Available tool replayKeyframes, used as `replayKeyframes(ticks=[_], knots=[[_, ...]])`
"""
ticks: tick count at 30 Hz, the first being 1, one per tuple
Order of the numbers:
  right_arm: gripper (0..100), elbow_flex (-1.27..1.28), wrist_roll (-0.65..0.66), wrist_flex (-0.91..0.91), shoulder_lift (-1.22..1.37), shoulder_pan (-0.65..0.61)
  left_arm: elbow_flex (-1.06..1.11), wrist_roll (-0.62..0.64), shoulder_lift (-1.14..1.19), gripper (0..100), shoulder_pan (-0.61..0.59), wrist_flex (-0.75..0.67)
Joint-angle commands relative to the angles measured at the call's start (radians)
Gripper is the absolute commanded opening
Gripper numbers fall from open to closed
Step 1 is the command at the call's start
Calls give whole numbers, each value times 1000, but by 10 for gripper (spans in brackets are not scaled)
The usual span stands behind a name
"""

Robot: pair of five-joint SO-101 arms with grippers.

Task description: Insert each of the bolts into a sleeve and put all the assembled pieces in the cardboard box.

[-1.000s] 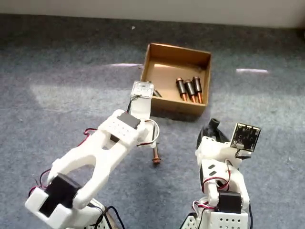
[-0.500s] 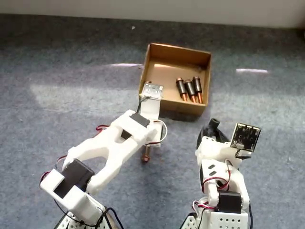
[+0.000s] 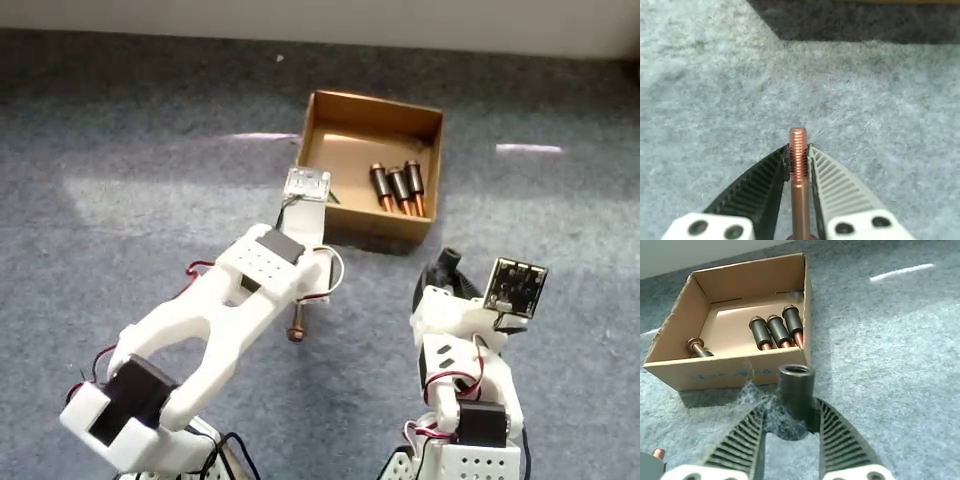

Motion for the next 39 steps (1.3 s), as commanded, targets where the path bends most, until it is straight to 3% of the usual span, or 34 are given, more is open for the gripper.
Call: replayKeyframes(ticks=[1,8,17,22,29,36,39], knots=[[6,-16,-3,-12,-18,12,-19,198,-77,5,-58,68],[6,-15,-3,-12,-18,10,-30,717,-82,7,-222,63],[6,-15,-3,-12,-18,10,-79,1033,-81,7,-492,54],[6,-13,-3,-12,-18,10,-81,1059,-79,7,-607,40],[6,-13,-3,-12,-18,10,-82,1057,-82,14,-622,41],[6,-12,-3,-12,-18,10,-82,1054,-82,246,-607,46],[6,-12,-3,-12,-18,10,-82,1054,-82,270,-601,48]])
